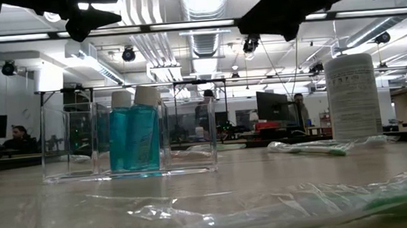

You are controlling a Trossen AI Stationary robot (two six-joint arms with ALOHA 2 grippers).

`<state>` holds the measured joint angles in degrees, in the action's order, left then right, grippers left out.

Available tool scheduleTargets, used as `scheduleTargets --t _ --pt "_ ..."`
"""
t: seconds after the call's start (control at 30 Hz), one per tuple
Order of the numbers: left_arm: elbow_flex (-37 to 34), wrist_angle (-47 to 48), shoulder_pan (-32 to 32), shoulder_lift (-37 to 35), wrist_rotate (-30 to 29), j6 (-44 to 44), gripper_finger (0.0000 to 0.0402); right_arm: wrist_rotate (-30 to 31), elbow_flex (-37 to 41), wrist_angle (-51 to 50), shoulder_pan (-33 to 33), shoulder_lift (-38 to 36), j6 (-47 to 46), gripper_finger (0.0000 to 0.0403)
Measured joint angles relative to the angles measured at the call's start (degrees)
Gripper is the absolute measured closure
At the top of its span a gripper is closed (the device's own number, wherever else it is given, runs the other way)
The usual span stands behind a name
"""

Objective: Pick & Place toothbrushing station
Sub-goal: Put the blue mouthwash into the transparent organizer

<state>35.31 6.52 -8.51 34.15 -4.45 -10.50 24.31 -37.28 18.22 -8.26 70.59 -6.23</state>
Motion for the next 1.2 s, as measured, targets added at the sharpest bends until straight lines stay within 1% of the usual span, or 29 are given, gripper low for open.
scheduleTargets --t 0.1,0.2,0.37,0.5,0.63,0.93,1.2 --pt "0.00 0.00 0.01 0.00 0.00 0.00 0.0162 0.34 0.61 0.23 -1.11 -0.09 0.41 0.0263" --pt "0.00 0.00 0.01 0.00 0.00 0.00 0.0162 2.79 0.79 0.04 -2.83 -0.09 -0.08 0.0245" --pt "0.00 0.00 0.00 0.00 0.02 0.01 0.0162 10.93 1.05 -0.50 -7.09 -0.21 1.99 0.0210" --pt "0.00 0.00 0.00 0.00 0.04 0.01 0.0162 17.30 1.05 -3.03 -11.29 -1.93 3.22 0.0195" --pt "0.00 0.00 0.00 0.00 0.04 0.02 0.0162 20.62 1.05 -8.00 -15.30 -5.22 -1.10 0.0193" --pt "0.00 0.00 0.00 0.00 0.09 0.00 0.0162 20.91 1.07 -20.76 -22.13 -13.67 -12.58 0.0193" --pt "0.00 0.00 0.00 0.00 0.28 0.00 0.0162 20.90 1.07 -30.73 -27.26 -17.05 -22.91 0.0212"
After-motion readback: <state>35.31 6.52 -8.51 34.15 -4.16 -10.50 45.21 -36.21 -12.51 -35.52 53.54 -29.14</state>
